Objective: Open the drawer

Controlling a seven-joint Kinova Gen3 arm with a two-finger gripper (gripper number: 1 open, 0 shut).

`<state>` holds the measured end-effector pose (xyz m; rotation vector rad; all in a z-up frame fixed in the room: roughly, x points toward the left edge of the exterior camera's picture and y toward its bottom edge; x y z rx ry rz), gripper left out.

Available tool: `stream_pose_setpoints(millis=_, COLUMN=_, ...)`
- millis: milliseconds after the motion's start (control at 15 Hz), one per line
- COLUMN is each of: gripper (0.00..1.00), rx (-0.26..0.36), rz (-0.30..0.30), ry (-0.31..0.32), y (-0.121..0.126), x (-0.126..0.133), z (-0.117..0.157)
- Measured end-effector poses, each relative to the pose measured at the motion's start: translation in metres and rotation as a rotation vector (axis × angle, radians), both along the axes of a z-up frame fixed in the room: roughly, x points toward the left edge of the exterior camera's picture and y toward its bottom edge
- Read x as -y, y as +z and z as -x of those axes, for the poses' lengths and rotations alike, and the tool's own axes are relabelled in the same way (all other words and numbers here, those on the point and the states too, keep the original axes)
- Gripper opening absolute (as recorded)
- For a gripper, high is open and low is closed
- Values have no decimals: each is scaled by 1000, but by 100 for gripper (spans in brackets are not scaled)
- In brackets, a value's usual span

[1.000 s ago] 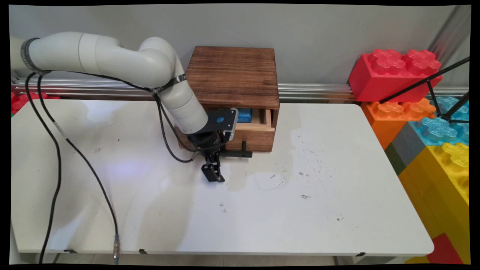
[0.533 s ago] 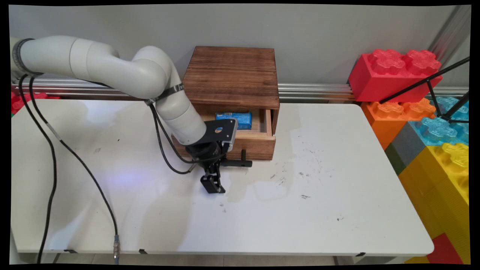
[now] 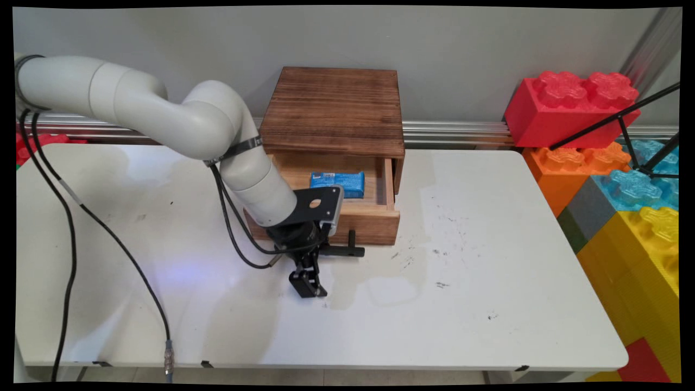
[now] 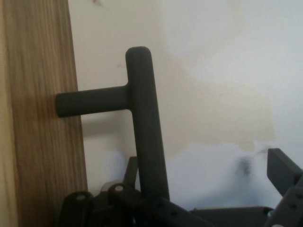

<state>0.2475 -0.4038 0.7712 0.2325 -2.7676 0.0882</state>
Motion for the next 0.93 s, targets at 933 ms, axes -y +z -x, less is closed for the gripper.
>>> stream_pose_setpoints(millis=933, gripper=100, rx=-28, rz=-35, ry=-18, y=-3, x=-41, z=9)
